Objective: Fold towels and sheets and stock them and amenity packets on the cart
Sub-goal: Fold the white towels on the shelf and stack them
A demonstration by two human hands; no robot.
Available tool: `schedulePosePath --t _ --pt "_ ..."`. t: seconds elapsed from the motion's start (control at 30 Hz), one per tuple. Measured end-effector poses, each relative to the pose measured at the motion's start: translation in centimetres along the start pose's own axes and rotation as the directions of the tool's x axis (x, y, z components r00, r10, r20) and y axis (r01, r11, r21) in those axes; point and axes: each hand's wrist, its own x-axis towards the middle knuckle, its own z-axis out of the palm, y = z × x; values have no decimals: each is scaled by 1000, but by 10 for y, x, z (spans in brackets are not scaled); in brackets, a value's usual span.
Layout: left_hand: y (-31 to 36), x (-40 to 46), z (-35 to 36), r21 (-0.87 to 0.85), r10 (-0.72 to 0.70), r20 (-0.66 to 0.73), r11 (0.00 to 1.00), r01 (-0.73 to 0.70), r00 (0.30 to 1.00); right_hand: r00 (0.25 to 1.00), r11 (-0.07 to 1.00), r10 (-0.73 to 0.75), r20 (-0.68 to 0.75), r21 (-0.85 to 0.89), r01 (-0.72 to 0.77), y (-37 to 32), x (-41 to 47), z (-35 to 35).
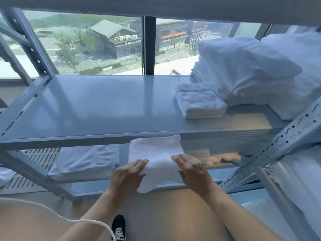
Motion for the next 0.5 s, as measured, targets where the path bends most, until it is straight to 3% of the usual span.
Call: schedulePosePath --t 0.23,0.5 --pt "40 -2 -16 -55 -120 100 991 126 988 999 1000 23 -34 19 -23 8 -19 -18" --pt "-7 23 -15 -55 -119 53 991 122 991 999 1000 -11 30 24 11 17 39 -8"
